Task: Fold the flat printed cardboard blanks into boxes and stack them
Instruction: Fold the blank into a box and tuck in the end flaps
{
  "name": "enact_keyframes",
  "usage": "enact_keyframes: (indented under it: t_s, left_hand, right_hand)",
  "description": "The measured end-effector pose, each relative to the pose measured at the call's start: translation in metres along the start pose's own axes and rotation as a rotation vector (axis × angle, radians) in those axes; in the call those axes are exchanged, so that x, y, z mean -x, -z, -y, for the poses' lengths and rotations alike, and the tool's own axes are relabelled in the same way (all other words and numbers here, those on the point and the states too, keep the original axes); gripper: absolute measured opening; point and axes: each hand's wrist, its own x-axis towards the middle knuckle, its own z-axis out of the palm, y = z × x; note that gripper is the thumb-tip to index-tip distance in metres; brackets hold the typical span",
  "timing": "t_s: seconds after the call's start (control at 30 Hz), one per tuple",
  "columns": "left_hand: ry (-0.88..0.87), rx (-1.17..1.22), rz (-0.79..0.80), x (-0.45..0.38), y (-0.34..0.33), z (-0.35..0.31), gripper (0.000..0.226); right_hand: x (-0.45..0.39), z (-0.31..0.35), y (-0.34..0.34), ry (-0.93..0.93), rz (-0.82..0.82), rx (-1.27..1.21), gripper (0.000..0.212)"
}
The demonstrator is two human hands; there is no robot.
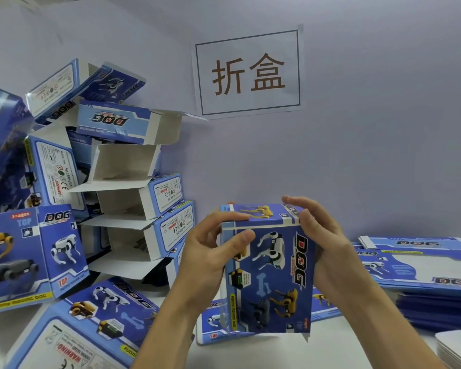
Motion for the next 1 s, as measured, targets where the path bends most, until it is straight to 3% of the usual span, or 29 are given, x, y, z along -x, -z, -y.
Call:
enact_keyframes:
  t_s: [0.1, 0.27, 0.43, 0.53, 0.67, 0.8, 0.9, 1.0]
  left_hand:
    - [-0.021, 0.003, -0.026, -0.001, 0.002, -0.001, 0.051]
    - [-0.036, 0.011, -0.019, -0.001, 0.004, 0.002, 0.056]
    - [-0.081, 0.006, -0.009, -0.001, 0.004, 0.002, 0.049]
    - [-0.095, -0.007, -0.015, -0.002, 0.005, 0.003, 0.045]
    - [-0.07, 0.005, -0.024, -0.001, 0.007, 0.005, 0.044]
    - [0.003, 0.079, -0.101, -0.002, 0.001, 0.004, 0.031]
    - [-0.012, 0.038, -0.182, -0.006, -0.009, 0.002, 0.012]
    - [-0.043, 0.0, -0.201, -0.006, -0.012, -0.004, 0.025]
  right_hand:
    - [0.0, 0.0, -0.002, -0.008, 0.061, 0.025, 0.045]
    - [-0.002, -0.004, -0.001, 0.018, -0.024, 0.069, 0.016]
    - [-0.003, -0.001, -0.003, 0.023, -0.005, 0.11, 0.039]
    - [-0.003, -0.003, -0.002, 0.02, -0.017, 0.085, 0.011]
    - [-0.004, -0.005, 0.0, 0.016, -0.026, 0.091, 0.006]
    - [-0.005, -0.002, -0.007, 0.051, 0.001, 0.166, 0.032]
    - [-0.006, -0.003, -0.014, 0.111, -0.018, 0.238, 0.022]
    - [-0.007, -0.006, -0.018, 0.133, -0.027, 0.258, 0.025]
